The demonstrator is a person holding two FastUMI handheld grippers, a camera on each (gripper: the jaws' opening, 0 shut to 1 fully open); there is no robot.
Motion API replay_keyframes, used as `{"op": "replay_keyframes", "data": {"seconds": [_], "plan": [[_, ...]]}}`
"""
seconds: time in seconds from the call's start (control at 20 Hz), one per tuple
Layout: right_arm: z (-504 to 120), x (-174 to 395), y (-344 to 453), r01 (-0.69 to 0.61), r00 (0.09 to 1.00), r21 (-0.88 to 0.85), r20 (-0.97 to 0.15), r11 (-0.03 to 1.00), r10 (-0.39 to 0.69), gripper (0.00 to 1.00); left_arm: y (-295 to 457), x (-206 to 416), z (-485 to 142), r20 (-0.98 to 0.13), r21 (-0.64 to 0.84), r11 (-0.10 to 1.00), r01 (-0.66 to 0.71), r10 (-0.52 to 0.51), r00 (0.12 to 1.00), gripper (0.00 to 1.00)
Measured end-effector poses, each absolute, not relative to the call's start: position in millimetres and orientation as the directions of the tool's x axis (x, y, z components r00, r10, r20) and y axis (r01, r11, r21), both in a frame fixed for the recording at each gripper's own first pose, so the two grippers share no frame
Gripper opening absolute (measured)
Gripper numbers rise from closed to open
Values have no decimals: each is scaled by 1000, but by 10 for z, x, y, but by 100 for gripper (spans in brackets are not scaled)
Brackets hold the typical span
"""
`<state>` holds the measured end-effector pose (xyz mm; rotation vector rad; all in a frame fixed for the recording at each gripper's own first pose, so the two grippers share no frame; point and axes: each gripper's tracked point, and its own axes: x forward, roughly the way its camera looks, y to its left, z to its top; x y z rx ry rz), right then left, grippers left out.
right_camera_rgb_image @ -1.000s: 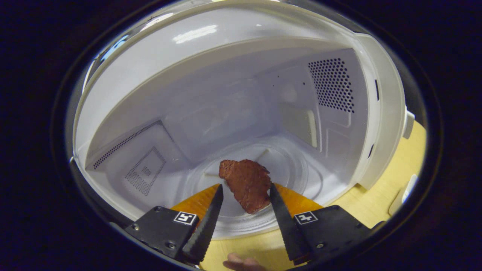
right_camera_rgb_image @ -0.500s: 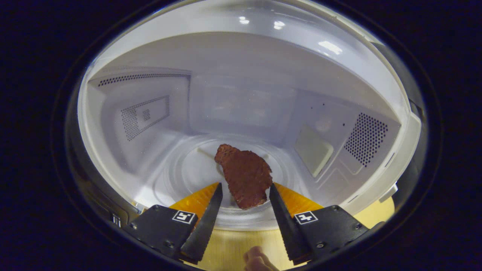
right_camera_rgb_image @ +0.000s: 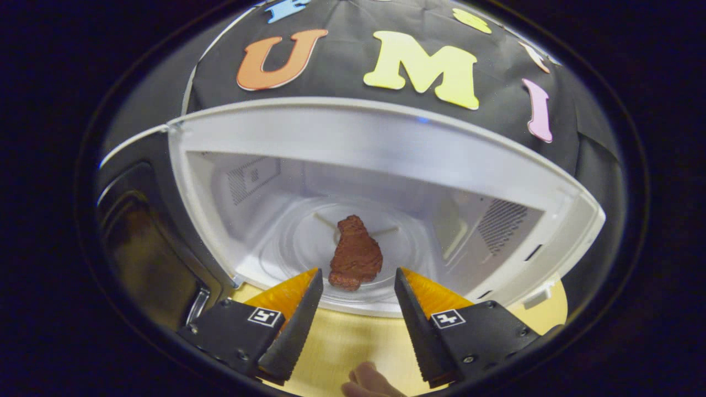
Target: Open the microwave oven with the left hand, put the food in, and close the microwave oven.
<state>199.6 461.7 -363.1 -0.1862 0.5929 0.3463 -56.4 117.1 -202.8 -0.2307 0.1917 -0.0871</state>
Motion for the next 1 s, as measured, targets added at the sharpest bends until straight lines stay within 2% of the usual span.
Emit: {"op": "replay_keyframes", "data": {"seconds": [0.25, 0.35, 0.5, 0.6, 0.65, 0.85, 0.9, 0.95, 1.0], "plan": [[-2957, 1423, 4235, -390, 807, 32, -470, 920, 358, 84, 1318, -522, -2101, -184, -216, 975, 50, -91, 979, 94], [-2620, 1135, 4017, -393, 839, 41, -393, 919, 376, 81, 1397, -521, -2204, -204, -200, 979, 36, -78, 976, 93], [-2060, 710, 3583, -382, 896, -3, -243, 924, 370, 84, 1523, -482, -2316, -240, -176, 984, 9, -52, 969, 93], [-1725, 390, 3298, -374, 917, -8, -154, 927, 369, 80, 1579, -463, -2316, -232, -169, 986, 7, -47, 972, 93], [-1593, 226, 3171, -377, 920, -11, -119, 926, 373, 84, 1629, -447, -2321, -231, -164, 986, 2, -41, 972, 93], [-1255, -323, 2684, -386, 921, -7, -55, 922, 385, 84, 1831, -313, -2245, -162, -133, 991, -7, -15, 987, 93], [-1174, -440, 2560, -383, 923, -8, -39, 924, 382, 81, 1857, -276, -2247, -141, -137, 991, 2, -21, 990, 80], [-1095, -539, 2425, -376, 927, -14, -16, 927, 375, 85, 1881, -235, -2268, -126, -148, 989, -4, -15, 992, 93], [-1042, -640, 2316, -373, 928, -16, 2, 928, 373, 85, 1948, -178, -2312, -115, -153, 988, -22, 4, 993, 93]]}}
